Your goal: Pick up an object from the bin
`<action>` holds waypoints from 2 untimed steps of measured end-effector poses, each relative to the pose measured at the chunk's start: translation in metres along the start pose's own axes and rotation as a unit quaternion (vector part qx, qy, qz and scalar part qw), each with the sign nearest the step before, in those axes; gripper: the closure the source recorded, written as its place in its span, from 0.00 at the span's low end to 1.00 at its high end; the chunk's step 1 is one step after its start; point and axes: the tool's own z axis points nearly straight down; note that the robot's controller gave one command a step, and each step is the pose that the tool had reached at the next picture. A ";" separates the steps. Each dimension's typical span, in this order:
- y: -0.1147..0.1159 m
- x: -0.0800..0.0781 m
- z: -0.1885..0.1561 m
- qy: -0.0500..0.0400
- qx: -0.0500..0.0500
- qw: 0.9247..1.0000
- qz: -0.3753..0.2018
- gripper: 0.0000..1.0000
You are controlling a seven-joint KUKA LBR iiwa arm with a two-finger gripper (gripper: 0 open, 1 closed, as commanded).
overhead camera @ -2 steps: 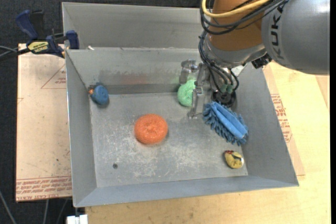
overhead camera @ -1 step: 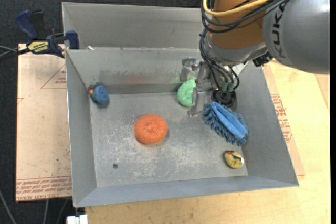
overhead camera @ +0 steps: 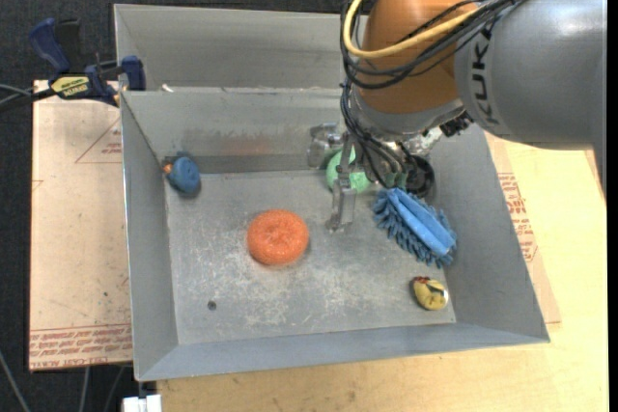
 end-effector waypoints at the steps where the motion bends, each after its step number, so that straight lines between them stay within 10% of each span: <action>1: 0.035 0.004 0.037 0.000 -0.002 0.997 -0.083 0.00; 2: 0.062 0.010 0.074 -0.001 -0.001 0.991 -0.132 0.00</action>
Offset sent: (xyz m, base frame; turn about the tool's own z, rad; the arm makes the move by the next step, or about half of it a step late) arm -0.0168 0.0665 -0.0801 -0.2743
